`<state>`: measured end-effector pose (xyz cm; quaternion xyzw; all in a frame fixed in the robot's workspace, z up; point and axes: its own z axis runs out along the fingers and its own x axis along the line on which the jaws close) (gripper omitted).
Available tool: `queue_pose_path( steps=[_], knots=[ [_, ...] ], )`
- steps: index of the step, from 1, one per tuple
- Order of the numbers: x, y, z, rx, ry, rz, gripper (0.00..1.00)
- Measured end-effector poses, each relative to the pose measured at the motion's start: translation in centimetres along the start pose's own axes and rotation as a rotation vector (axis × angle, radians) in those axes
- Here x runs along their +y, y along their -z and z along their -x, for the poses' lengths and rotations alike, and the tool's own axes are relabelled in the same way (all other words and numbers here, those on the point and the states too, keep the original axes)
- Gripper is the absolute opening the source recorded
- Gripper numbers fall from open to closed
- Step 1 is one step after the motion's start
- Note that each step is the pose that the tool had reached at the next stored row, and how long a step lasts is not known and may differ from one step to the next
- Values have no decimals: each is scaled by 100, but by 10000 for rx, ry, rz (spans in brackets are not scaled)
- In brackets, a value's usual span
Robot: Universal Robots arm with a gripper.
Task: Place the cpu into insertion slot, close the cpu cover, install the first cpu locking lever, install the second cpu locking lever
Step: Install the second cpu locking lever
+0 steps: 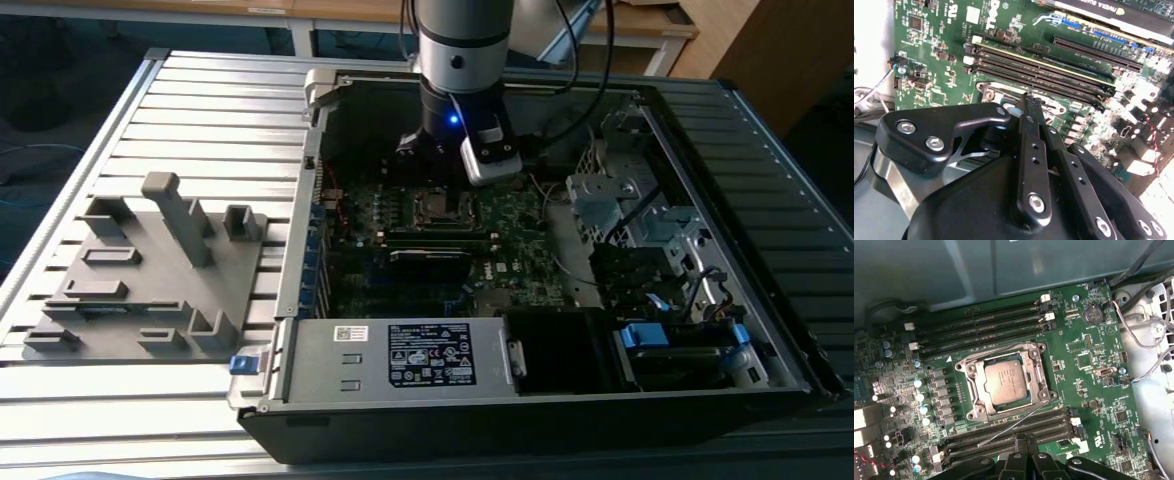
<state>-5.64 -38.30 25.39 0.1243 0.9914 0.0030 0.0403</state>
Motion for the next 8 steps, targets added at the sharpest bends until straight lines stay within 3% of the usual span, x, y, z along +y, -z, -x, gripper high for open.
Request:
queue_pose_path(
  steps=[3, 4, 6, 7, 8],
  knots=[
    [-2, 0, 1, 11, 1, -5, 11],
    [-2, -4, 1, 82, 3, -21, 11],
    [-2, -9, 0, 283, 3, -73, 11],
    [-2, -9, 0, 340, 3, -89, 11],
    [-2, -8, 0, 356, 2, -95, 11]
  ],
)
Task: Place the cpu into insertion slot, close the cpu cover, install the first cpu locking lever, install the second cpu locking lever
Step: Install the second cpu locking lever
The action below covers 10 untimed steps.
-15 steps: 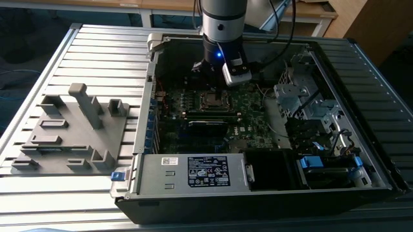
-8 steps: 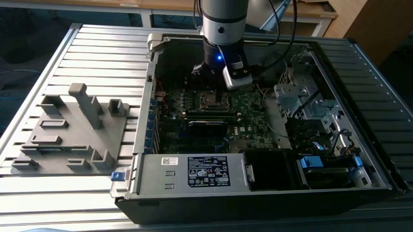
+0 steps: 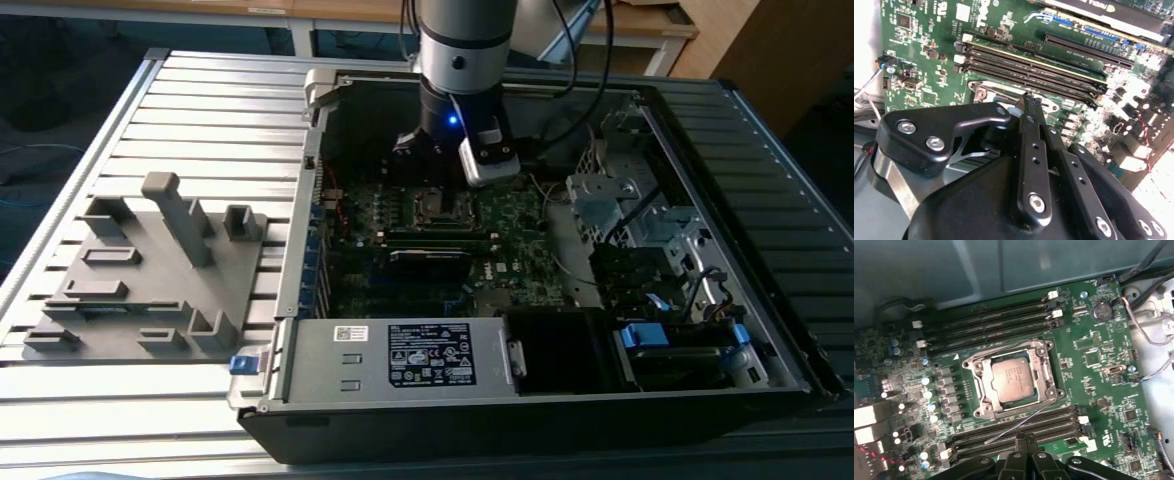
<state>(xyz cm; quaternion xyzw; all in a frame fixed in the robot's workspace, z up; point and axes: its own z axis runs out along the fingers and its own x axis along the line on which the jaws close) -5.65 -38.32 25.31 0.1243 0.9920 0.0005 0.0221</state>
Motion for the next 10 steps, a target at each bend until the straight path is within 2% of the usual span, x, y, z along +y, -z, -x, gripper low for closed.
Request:
queue_pose_path(
  steps=[3, 6, 10],
  knots=[
    [0, -1, 0, 48, 1, -10, 11],
    [0, -4, 0, 49, 93, -6, 11],
    [0, -12, 0, 52, 463, 9, 11]
  ],
)
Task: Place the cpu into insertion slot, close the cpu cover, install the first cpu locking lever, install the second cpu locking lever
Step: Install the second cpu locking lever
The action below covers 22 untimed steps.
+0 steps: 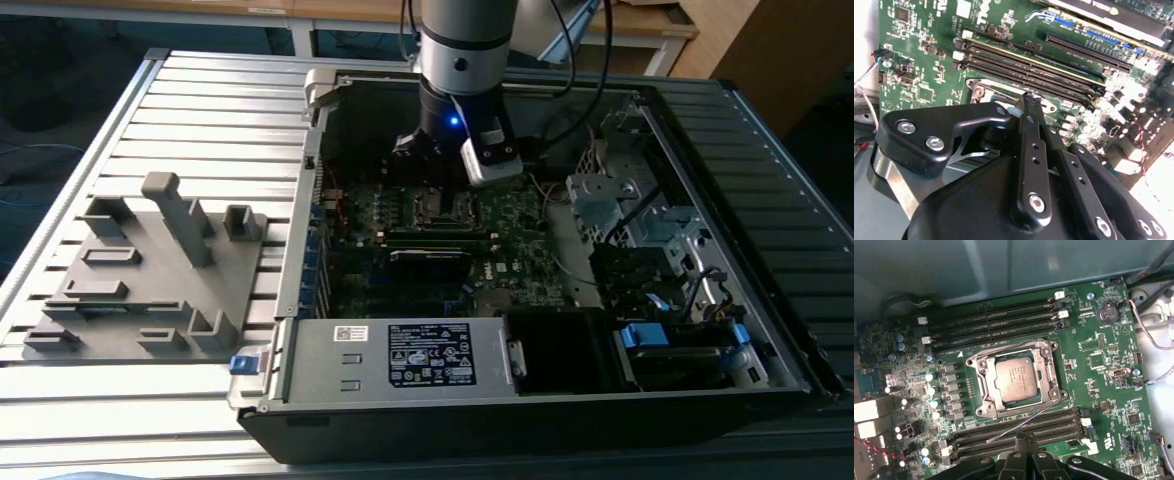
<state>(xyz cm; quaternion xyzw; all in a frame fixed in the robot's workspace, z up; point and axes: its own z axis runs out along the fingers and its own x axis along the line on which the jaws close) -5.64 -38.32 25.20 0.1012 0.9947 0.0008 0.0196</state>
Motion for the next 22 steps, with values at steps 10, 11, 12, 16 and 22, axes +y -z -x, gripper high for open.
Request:
queue_pose_path(
  steps=[10, 11, 12, 16, 22],
  knots=[
    [-5, -10, -24, 0, 22, -2, 11],
    [-5, -10, -24, 0, 22, -2, 11],
    [-5, -10, -24, 0, 22, -1, 11],
    [-7, -38, -31, 0, 20, -1, 11],
    [-12, -68, -54, 0, 21, -2, 11]
  ],
)
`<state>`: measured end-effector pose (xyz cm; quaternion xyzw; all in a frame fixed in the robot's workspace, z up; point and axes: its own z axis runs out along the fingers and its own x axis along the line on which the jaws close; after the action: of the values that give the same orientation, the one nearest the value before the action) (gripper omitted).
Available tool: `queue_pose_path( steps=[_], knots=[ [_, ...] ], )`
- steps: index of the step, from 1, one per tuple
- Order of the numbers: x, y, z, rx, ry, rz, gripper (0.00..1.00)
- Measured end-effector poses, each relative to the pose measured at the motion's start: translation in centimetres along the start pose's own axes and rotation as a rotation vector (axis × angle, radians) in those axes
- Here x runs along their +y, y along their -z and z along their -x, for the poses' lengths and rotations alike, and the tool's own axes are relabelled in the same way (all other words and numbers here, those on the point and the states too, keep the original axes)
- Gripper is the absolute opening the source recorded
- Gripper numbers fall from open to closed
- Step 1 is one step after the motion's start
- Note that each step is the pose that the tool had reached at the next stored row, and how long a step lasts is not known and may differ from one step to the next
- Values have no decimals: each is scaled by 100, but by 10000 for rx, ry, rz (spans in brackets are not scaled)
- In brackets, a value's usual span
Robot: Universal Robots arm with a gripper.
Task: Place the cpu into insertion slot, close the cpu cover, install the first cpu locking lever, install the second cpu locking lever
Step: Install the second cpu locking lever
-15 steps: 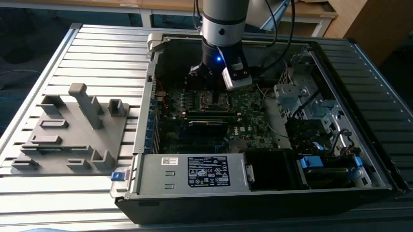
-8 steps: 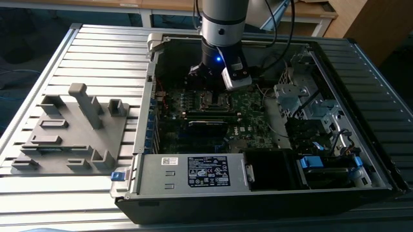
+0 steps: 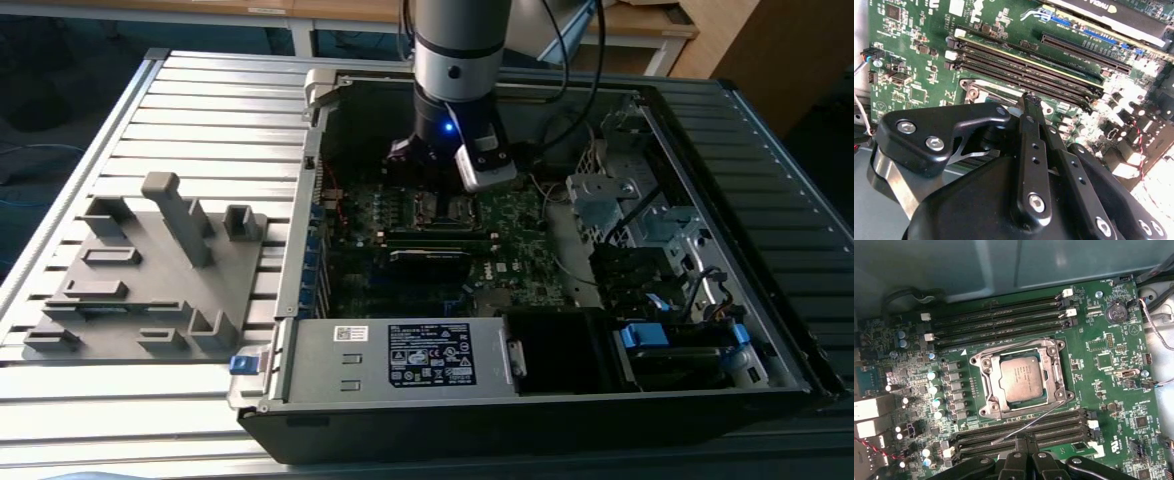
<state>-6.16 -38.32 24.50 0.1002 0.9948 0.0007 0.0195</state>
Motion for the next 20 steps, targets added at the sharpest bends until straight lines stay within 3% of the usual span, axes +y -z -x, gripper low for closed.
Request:
queue_pose_path(
  steps=[8, 20],
  knots=[
    [-8, -39, -37, -1, 0, 1, 11],
    [-15, -47, -73, -1, 0, 4, 11]
  ],
)
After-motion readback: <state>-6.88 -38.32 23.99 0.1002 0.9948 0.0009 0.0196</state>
